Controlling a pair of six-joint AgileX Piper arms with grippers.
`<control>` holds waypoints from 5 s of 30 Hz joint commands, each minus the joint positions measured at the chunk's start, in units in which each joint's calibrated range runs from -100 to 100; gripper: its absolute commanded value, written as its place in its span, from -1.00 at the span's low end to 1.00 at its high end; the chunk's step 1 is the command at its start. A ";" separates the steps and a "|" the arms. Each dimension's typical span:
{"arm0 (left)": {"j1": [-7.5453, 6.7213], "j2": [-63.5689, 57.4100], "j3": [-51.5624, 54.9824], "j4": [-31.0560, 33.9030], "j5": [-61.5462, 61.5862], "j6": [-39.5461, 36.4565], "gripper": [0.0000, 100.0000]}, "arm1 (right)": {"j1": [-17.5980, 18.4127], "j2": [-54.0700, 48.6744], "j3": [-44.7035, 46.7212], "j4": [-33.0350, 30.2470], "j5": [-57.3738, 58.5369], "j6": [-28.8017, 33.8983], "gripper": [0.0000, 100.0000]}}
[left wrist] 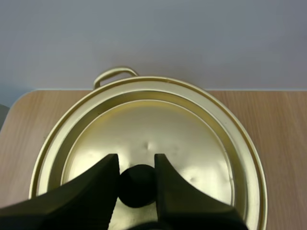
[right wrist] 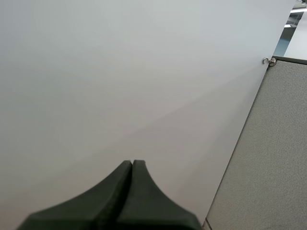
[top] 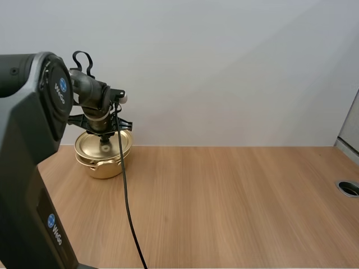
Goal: Open the pot, put the car inside, and close it
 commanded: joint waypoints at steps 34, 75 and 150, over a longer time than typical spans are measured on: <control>0.03 6.94 -2.59 7.40 -2.20 -0.01 1.00 | 0.01 -0.99 -0.06 0.35 -0.09 -0.03 -1.00; 1.75 -43.22 12.57 7.34 -17.09 -6.32 -1.00 | 0.01 -0.65 71.33 5.47 -58.43 9.40 -1.00; -4.05 -104.85 75.16 -10.33 -12.83 4.91 -1.00 | -2.53 -50.12 112.47 12.92 -58.10 10.25 -1.00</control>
